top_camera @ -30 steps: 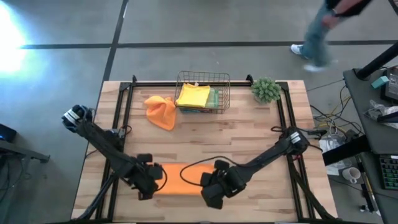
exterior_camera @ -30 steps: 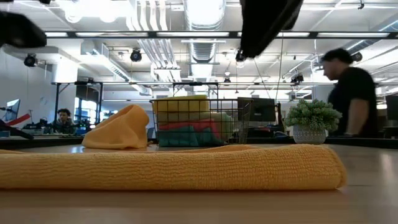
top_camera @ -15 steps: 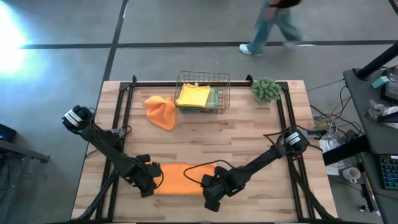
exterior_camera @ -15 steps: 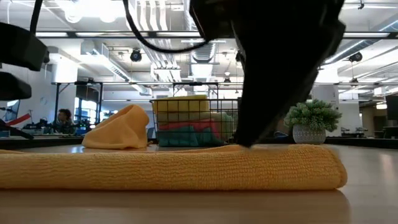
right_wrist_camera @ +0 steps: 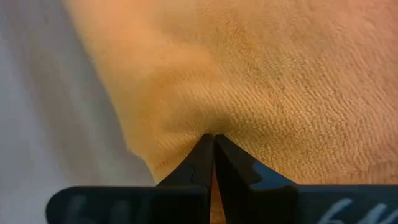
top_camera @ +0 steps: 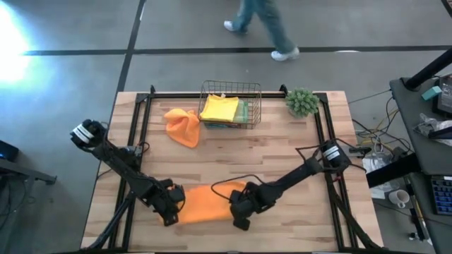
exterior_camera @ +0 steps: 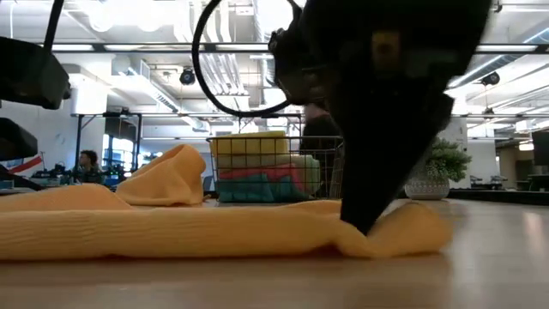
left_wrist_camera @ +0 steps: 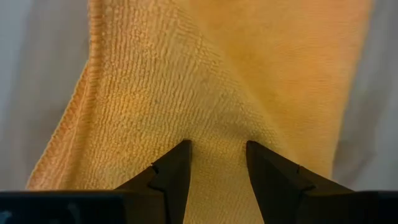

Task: Fold microfiber towels
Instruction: Fold the bottom orange microfiber cloth

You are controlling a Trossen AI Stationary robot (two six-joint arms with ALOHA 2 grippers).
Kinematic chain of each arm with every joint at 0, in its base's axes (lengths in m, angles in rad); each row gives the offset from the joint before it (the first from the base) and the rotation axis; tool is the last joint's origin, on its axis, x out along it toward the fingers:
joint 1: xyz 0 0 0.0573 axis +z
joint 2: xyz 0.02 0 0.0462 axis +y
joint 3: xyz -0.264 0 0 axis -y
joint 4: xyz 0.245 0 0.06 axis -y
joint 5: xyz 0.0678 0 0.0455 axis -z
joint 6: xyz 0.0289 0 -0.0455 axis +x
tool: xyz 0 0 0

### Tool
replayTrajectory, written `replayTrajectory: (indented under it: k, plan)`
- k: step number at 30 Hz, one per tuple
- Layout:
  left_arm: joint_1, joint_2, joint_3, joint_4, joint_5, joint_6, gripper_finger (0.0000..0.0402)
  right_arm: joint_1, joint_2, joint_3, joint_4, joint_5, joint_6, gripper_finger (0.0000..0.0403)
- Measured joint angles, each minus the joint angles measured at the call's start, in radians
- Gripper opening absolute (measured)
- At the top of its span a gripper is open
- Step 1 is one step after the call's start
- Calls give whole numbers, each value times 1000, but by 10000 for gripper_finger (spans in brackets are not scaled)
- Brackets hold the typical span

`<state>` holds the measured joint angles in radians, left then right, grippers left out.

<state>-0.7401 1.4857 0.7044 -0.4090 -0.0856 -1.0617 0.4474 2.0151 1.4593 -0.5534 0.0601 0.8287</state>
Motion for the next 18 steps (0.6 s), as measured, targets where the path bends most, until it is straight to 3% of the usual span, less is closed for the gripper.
replayTrajectory:
  k: [10,18]
  plan:
    - [14,82,12,59,25,-113,141,-160,-38,3,-271,18,-273,8]
    - [28,122,11,230,26,-111,141,-327,-52,2,-261,26,-404,8]
